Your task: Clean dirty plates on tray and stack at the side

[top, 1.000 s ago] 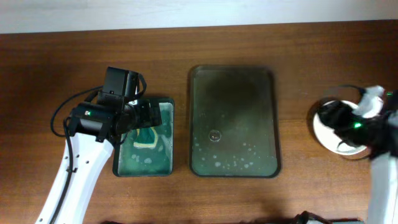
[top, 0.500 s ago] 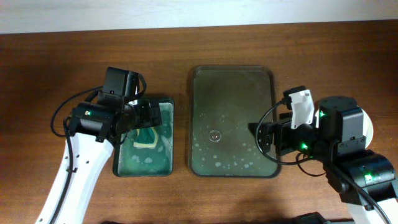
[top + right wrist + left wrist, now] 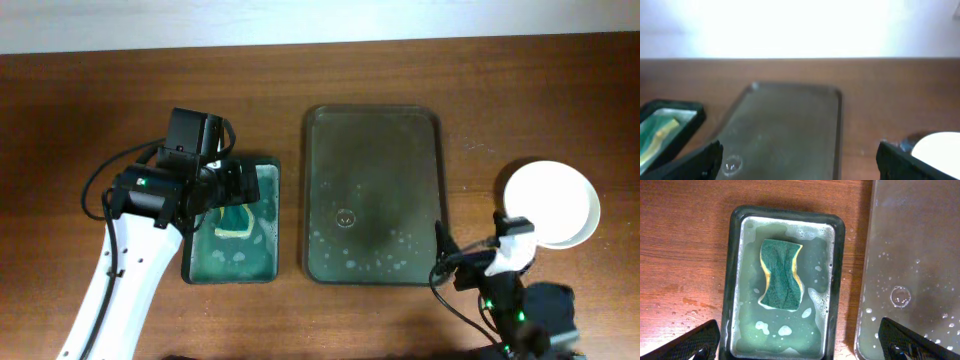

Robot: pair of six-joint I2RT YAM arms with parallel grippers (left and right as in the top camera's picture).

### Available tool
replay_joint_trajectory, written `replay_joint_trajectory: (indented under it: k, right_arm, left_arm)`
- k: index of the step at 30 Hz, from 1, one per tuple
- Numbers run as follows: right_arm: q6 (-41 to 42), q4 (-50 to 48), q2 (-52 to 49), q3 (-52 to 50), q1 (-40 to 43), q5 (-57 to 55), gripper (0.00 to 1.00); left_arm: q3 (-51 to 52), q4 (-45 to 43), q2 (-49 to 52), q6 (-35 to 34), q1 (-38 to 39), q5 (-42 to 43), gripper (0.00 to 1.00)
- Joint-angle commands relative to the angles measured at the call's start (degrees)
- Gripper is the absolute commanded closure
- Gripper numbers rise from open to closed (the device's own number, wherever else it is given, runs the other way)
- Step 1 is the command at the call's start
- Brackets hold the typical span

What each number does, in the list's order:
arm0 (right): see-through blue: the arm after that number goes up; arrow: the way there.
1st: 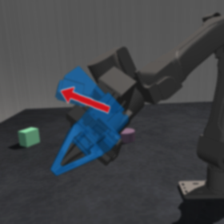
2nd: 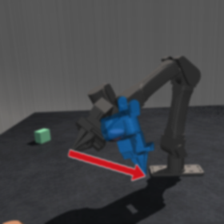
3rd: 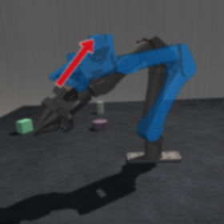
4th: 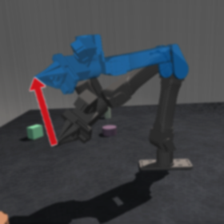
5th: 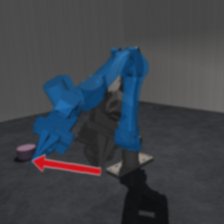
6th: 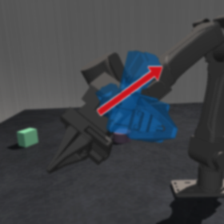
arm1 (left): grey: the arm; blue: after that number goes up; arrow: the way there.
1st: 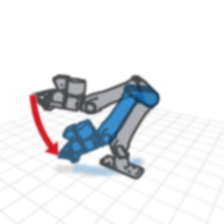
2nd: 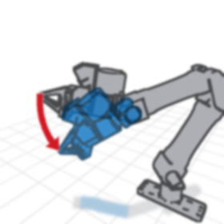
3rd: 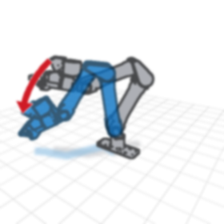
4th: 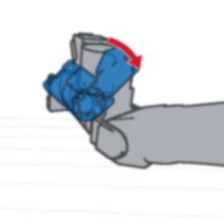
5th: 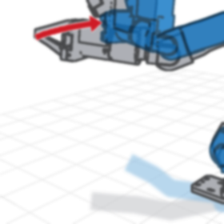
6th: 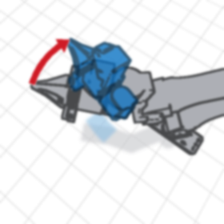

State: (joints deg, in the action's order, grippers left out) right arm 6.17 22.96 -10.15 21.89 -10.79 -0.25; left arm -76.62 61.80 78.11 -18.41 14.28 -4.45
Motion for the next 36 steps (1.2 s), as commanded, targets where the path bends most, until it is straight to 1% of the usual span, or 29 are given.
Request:
replay_joint_trajectory:
  k: [1, 3, 8, 9, 14, 17, 33, 35, 36]
  right_arm:
    - [0.1, -3.8, 7.0, -5.4, 4.0, -0.9, 0.01]
    - [0.1, -7.9, 9.8, -9.7, 6.7, 1.4, 0.02]
    - [0.1, -19.9, 10.0, -18.3, 9.7, 2.2, 0.02]
    - [0.1, -24.1, 10.0, -20.9, 9.7, 2.1, 0.01]
    - [0.0, -23.1, 10.0, -21.6, 9.7, 2.0, 0.02]
    - [0.0, -18.6, 9.9, -21.6, 9.7, 1.9, 0.02]
    - [0.0, -18.6, 9.7, -21.6, 9.7, 1.9, 0.02]
    - [0.0, -18.6, 9.7, -21.6, 9.7, 1.9, 0.02]
    - [0.0, -18.6, 9.7, -21.6, 9.7, 1.9, 0.02]
  left_arm:
    - [-0.9, 0.0, -0.2, 0.2, -0.1, 0.4, 0.00]
    - [-0.9, 0.0, -0.2, 0.2, -0.1, 0.4, 0.00]
    - [-0.9, 0.0, -0.2, 0.2, -0.1, 0.4, 0.01]
    - [-0.9, 0.0, -0.2, 0.2, -0.1, 0.4, 0.01]
    - [-0.9, 0.0, -0.2, 0.2, -0.1, 0.4, 0.01]
    - [-0.9, 0.0, -0.2, 0.2, -0.1, 0.4, 0.01]
    - [-0.8, 0.2, -0.3, 0.3, -0.1, 0.4, 0.01]
    - [0.0, 0.9, -1.9, 0.3, -0.1, 0.3, 0.01]
    - [0.9, 0.7, -3.5, 0.2, -0.1, -2.7, 0.01]
